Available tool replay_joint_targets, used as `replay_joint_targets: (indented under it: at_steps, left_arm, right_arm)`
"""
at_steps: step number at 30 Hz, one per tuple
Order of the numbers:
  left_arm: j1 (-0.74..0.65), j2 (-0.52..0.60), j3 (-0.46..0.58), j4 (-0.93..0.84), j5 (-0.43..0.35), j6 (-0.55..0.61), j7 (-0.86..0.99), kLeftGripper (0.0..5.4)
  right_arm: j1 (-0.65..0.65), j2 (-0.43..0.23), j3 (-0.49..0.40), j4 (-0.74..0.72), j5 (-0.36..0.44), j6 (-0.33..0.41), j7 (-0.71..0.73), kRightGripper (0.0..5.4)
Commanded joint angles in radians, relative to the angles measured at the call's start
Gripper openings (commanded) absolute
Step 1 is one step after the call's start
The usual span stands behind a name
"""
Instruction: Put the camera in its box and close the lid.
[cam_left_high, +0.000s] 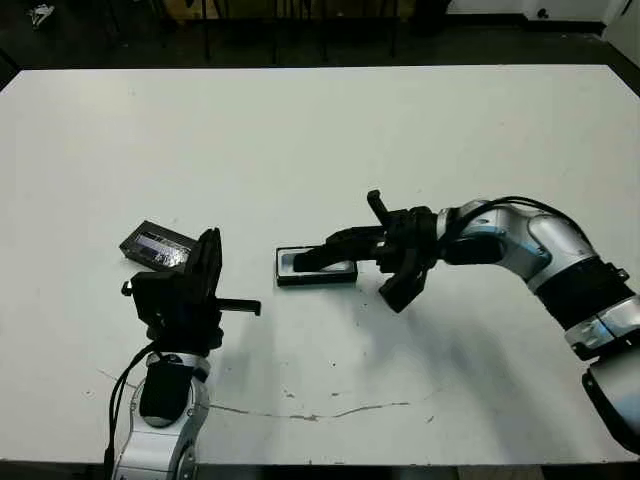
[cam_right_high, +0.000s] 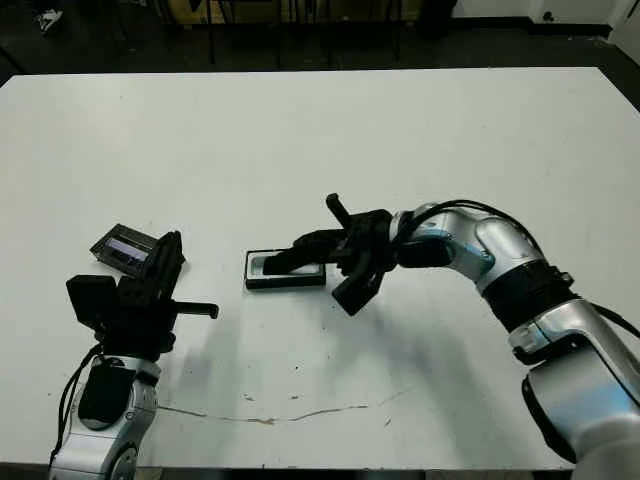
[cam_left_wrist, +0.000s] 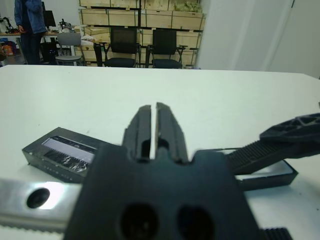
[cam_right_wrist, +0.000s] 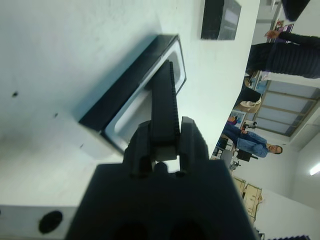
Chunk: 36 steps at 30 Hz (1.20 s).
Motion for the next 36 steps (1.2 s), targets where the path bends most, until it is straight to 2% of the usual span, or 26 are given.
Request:
replay_joint_targets:
  at_steps: [1,14,18,21,29,36]
  left_arm:
    - [0.023,0.001,0.002,0.006,0.000,0.007,0.004,0.00]
    - [0.028,0.008,0.005,0.004,0.004,0.005,0.004,0.00]
    - [0.030,0.010,0.006,0.002,0.004,0.002,0.002,0.00]
    - [0.029,0.012,0.009,0.007,0.000,-0.004,-0.002,0.00]
    - [0.031,0.014,0.005,0.002,0.010,0.000,0.001,0.00]
    - [0.035,0.011,0.009,0.000,0.001,-0.002,0.000,0.00]
  right_arm:
    - [0.018,0.016,0.036,0.007,-0.027,-0.004,0.005,0.10]
    - [0.028,0.021,0.057,-0.017,-0.060,0.020,-0.031,0.10]
    - [0.015,0.006,0.057,-0.032,-0.135,0.011,-0.115,0.10]
    - [-0.026,-0.014,0.063,-0.058,-0.167,0.024,-0.085,0.10]
    - [-0.091,-0.044,0.070,-0.099,-0.231,0.039,-0.006,1.49]
    - [-0.094,-0.054,0.066,-0.130,-0.236,0.078,0.066,2.74]
